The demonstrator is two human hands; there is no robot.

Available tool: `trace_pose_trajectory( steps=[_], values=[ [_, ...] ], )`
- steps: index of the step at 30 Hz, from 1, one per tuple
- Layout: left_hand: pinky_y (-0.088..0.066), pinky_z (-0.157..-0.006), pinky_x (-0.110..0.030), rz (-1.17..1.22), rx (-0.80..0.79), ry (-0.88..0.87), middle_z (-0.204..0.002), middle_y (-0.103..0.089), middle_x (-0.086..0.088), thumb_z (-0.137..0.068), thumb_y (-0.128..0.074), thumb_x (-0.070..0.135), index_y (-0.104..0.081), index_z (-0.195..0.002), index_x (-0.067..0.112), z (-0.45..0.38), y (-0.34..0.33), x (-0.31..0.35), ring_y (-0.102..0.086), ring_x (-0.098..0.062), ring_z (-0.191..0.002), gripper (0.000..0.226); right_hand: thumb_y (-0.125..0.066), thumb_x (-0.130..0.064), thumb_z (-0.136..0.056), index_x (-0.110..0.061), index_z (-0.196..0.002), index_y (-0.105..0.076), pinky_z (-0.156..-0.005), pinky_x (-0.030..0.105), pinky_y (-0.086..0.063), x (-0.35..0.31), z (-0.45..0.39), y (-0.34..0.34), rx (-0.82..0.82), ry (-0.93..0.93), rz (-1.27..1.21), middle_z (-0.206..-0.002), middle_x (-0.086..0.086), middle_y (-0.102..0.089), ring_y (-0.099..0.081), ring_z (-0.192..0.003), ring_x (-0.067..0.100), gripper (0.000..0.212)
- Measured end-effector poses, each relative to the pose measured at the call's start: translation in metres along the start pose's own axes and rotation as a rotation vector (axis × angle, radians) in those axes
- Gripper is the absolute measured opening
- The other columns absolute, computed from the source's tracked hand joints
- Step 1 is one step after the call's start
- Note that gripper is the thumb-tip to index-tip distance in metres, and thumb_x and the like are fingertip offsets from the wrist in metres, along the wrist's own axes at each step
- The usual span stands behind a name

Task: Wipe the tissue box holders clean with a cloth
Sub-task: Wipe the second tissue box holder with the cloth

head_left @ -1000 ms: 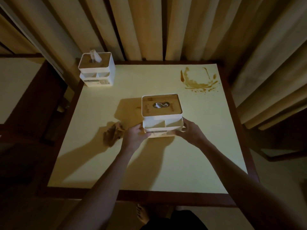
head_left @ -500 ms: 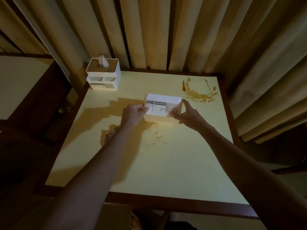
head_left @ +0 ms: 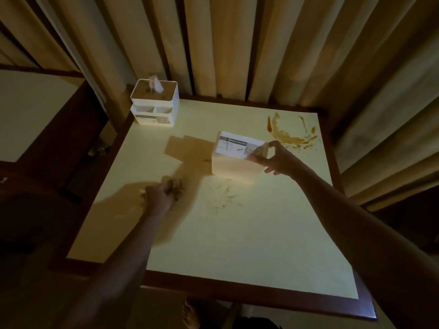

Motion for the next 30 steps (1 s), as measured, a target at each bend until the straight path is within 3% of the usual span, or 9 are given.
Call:
trace_pose_trajectory(
  steps=[4, 9, 11, 13, 14, 20, 24, 27, 30],
  values=[
    [-0.051, -0.079, -0.038, 0.016, 0.033, 0.022, -0.094, -0.064, -0.009, -0.081, -0.046, 0.060, -0.067, -0.105, 0.028, -0.011, -0.031, -0.035, -0.061, -0.032, -0.089, 0.045, -0.069, -0.058, -0.074, -0.017, -0.134, -0.031, -0.077, 0.043, -0.058, 0.001, -0.003, 0.000, -0.017, -0.008, 0.002, -0.119, 0.011, -0.061, -0.069, -0.085, 0.021, 0.082],
    [-0.042, -0.054, -0.021, 0.253, 0.026, 0.026, -0.068, -0.063, -0.006, -0.082, -0.065, 0.013, -0.069, -0.081, 0.005, 0.018, -0.007, 0.017, -0.062, -0.026, -0.074, 0.008, -0.068, -0.059, -0.075, -0.017, -0.139, -0.029, -0.084, 0.043, -0.054, 0.002, -0.004, 0.000, -0.007, 0.002, 0.067, -0.130, 0.013, -0.055, -0.063, -0.104, 0.028, 0.087],
    [-0.035, -0.045, -0.014, 0.391, 0.054, 0.037, -0.063, -0.062, -0.002, -0.083, -0.069, 0.019, -0.070, -0.079, 0.006, 0.027, -0.002, 0.034, -0.057, -0.018, -0.066, 0.013, -0.068, -0.053, -0.078, -0.020, -0.150, -0.013, -0.105, 0.047, -0.036, 0.000, -0.005, 0.001, 0.023, 0.113, 0.153, -0.155, 0.014, -0.024, -0.031, -0.139, 0.034, 0.096],
    [-0.036, -0.050, -0.015, 0.506, 0.154, 0.042, -0.075, -0.067, -0.001, -0.080, -0.073, 0.031, -0.069, -0.081, 0.013, 0.035, 0.004, 0.050, -0.059, -0.015, -0.071, 0.018, -0.066, -0.043, -0.083, -0.023, -0.152, 0.004, -0.113, 0.051, -0.018, -0.006, -0.002, 0.002, 0.010, 0.237, 0.208, -0.159, 0.008, 0.014, 0.004, -0.146, 0.029, 0.100],
    [-0.038, -0.056, -0.017, 0.570, 0.204, 0.019, -0.081, -0.067, 0.002, -0.079, -0.074, 0.032, -0.067, -0.085, 0.016, 0.039, 0.007, 0.058, -0.061, -0.014, -0.076, 0.018, -0.064, -0.039, -0.086, -0.026, -0.152, 0.003, -0.113, 0.050, -0.018, -0.007, -0.001, 0.002, -0.012, 0.285, 0.231, -0.157, 0.009, 0.021, 0.005, -0.145, 0.028, 0.094],
    [-0.049, -0.082, -0.011, 0.796, 0.288, -0.232, -0.103, -0.068, 0.012, -0.080, -0.073, 0.015, -0.070, -0.112, 0.020, 0.046, 0.014, 0.121, -0.062, 0.001, -0.094, 0.032, -0.040, -0.030, -0.100, -0.027, -0.151, -0.013, -0.116, 0.034, -0.012, -0.005, -0.007, -0.003, -0.146, 0.433, 0.451, -0.160, 0.005, -0.002, -0.012, -0.146, 0.027, 0.058],
    [-0.041, -0.078, -0.001, 0.820, 0.353, -0.152, -0.104, -0.066, 0.006, -0.079, -0.073, 0.013, -0.070, -0.111, 0.011, 0.039, -0.006, 0.143, -0.061, -0.006, -0.094, 0.032, -0.034, -0.014, -0.103, -0.033, -0.150, -0.014, -0.112, 0.034, -0.024, -0.004, -0.019, 0.010, -0.159, 0.425, 0.602, -0.159, 0.006, -0.008, -0.019, -0.144, 0.031, 0.054],
    [-0.038, -0.073, 0.001, 0.842, 0.443, -0.143, -0.101, -0.064, -0.005, -0.079, -0.072, 0.010, -0.067, -0.102, 0.007, 0.046, -0.018, 0.150, -0.058, -0.011, -0.089, 0.024, -0.038, -0.026, -0.103, -0.035, -0.150, -0.017, -0.103, 0.038, -0.034, -0.010, -0.023, 0.018, -0.201, 0.390, 0.627, -0.155, 0.008, -0.021, -0.037, -0.133, 0.033, 0.053],
    [-0.044, -0.065, -0.019, 0.916, 0.400, -0.074, -0.085, -0.064, -0.004, -0.072, -0.070, 0.006, -0.060, -0.073, 0.021, 0.062, -0.031, 0.171, -0.058, -0.016, -0.077, 0.018, -0.050, -0.029, -0.097, -0.027, -0.149, -0.027, -0.103, 0.037, -0.037, -0.019, -0.029, 0.023, -0.291, 0.408, 0.663, -0.146, 0.010, -0.039, -0.044, -0.130, 0.031, 0.057]
  ],
)
Point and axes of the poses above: each hand's wrist, its own z-axis away from the middle knuckle, its own y-axis out of the back of the hand, x = y × z, the point moved 2 cm from there along -z, towards the middle knuckle
